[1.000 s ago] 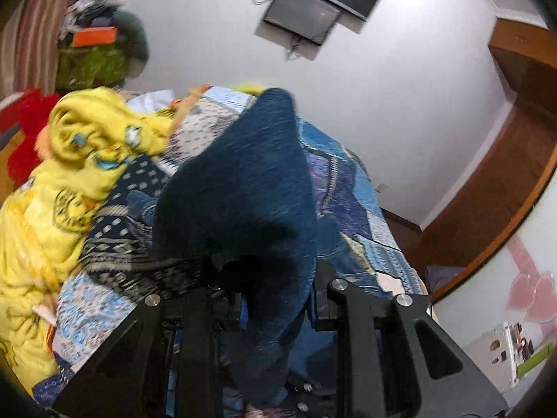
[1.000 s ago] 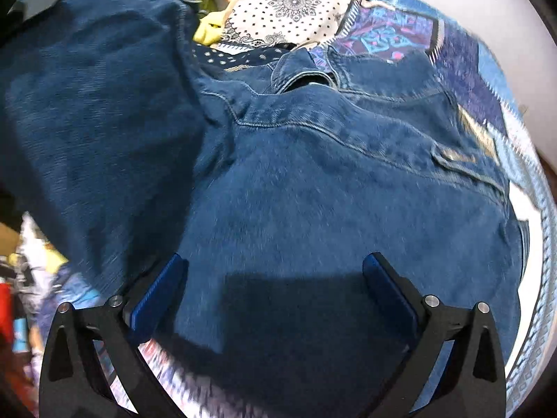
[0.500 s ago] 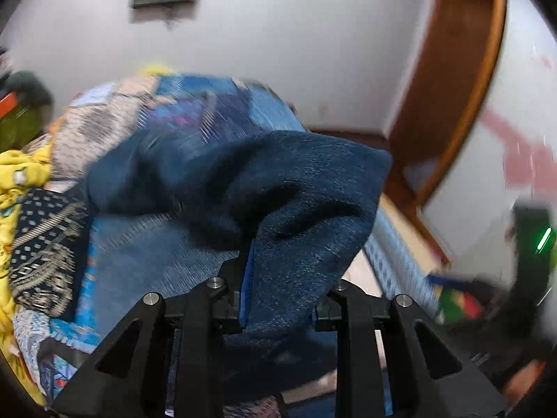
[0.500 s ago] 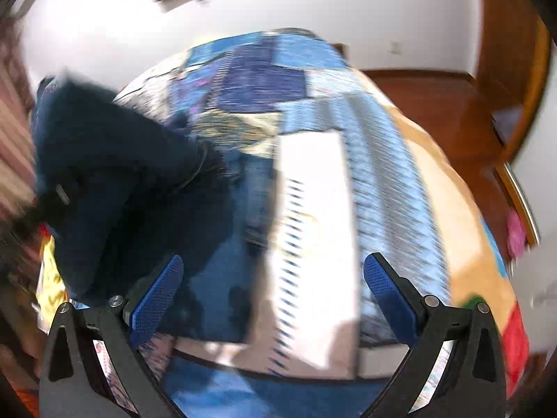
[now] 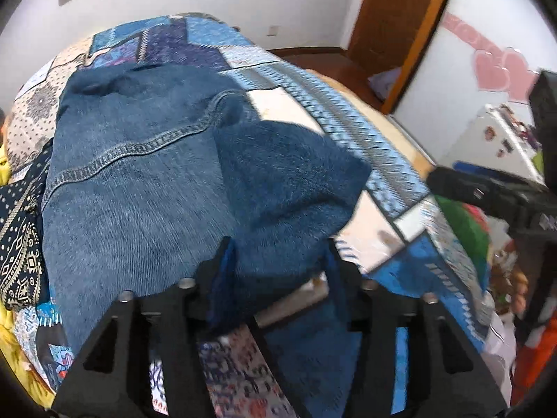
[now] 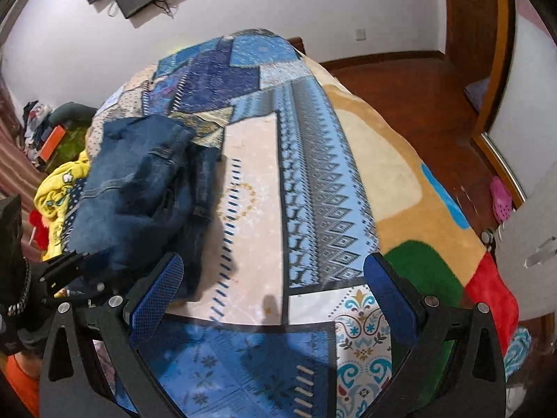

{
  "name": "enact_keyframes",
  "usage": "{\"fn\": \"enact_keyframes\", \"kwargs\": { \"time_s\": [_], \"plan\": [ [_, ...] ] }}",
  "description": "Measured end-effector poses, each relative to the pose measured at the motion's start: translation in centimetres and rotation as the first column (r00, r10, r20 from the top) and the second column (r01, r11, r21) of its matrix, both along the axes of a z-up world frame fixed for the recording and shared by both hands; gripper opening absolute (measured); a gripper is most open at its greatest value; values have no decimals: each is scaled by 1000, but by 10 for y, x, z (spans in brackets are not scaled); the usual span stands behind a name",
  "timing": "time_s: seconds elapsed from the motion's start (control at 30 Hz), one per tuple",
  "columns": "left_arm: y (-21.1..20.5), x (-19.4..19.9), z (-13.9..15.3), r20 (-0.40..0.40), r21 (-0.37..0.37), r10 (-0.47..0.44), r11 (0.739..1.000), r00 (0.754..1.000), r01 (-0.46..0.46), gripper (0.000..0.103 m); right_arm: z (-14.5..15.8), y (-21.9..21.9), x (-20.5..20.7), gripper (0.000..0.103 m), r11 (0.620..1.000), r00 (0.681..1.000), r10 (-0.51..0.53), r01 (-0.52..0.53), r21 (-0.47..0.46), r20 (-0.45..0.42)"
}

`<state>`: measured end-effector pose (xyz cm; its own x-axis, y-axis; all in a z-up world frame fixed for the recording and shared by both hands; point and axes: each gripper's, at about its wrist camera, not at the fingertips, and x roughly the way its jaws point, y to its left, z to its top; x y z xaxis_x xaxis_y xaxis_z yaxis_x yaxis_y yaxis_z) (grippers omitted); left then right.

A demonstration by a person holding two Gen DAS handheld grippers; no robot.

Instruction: Fold large clothes

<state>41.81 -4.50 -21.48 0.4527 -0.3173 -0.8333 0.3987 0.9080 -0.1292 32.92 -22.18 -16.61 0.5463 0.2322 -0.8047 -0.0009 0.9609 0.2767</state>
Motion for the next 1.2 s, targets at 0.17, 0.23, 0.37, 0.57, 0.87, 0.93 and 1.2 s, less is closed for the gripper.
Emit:
{"fn": "enact_keyframes", "kwargs": {
  "time_s": [0.17,0.23,0.37,0.57,0.87,0.93,1.2],
  "plan": [
    [24,-16,28,52,-4,54,999,997,-54,83,18,24,6,103,998,996,65,-64,-6,57],
    [39,-17,37,87,15,100,995,991,-102,85,24,39,11,103,995,992,99,-98,-20,75],
    [80,-10,41,156,68,229,968,961,-242,95,23,74,26,103,984,981,175,-170,-57,89],
    [116,12,10,74,122,334,932,940,-341,95,-17,109,56,103,969,971,239,-239,-68,-9],
    [133,1,-14,52,66,347,935,937,-350,101,-51,74,52,103,982,978,185,-188,-29,-94],
    [133,-1,-14,57,66,342,936,938,-345,101,-47,72,44,103,975,977,195,-203,-94,-84],
    [131,-2,3,98,93,354,927,930,-363,100,-14,69,32,103,954,966,252,-258,-152,-57]
  ]
}}
